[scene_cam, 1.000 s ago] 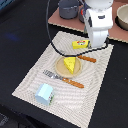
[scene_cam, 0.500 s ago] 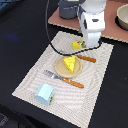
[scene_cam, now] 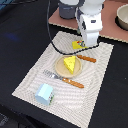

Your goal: Interact with the objects in diverse but meaningful ways.

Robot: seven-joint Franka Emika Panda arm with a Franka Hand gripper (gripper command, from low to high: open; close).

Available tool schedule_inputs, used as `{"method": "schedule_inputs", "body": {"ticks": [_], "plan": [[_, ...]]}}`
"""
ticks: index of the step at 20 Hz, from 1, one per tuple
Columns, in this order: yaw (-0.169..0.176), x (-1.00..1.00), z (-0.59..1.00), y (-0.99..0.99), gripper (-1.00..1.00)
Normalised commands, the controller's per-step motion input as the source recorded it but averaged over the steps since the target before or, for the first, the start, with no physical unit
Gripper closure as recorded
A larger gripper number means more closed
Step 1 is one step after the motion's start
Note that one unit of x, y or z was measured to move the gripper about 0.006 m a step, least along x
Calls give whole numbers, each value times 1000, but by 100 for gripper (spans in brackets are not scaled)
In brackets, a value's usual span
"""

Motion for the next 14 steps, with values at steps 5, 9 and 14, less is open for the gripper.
{"method": "schedule_inputs", "body": {"ticks": [5, 9, 14], "plan": [[46, -244, -383, 150, 100], [48, -256, -339, 134, 100], [57, -189, -261, 143, 100]]}}
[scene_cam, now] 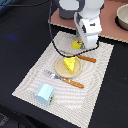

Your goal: Interact with the objects in diverse but meaningful ways.

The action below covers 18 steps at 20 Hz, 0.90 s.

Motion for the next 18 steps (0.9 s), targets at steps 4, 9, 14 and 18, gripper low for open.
{"method": "schedule_inputs", "body": {"ticks": [4, 9, 14, 18], "plan": [[67, -162, -240, 137, 100], [95, -259, 113, 171, 100], [89, -883, 458, 7, 100], [47, -997, 333, -29, 100]]}}
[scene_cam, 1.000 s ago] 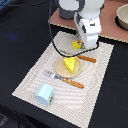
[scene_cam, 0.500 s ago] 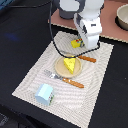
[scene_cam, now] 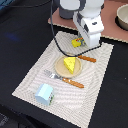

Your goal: Interact with the objects in diverse but meaningful ways.

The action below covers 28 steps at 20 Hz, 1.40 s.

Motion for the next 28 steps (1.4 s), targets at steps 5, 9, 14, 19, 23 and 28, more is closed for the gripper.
{"method": "schedule_inputs", "body": {"ticks": [5, 9, 14, 19, 23, 28], "plan": [[8, -945, 82, -293, 100], [0, -755, 0, -618, 100], [0, -384, 0, -918, 100], [0, -247, 4, -995, 100], [0, -238, 8, -993, 100], [0, -393, 3, -870, 100]]}}
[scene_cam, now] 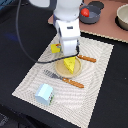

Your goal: Interact with the objects in diverse but meaningful ways.

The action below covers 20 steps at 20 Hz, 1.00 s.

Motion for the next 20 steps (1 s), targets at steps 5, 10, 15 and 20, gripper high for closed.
{"method": "schedule_inputs", "body": {"ticks": [5, 10, 15, 20], "plan": [[43, -613, 0, -493, 100], [57, -550, 0, -395, 100], [33, -445, 0, -320, 100], [-97, -631, 1, -395, 100]]}}
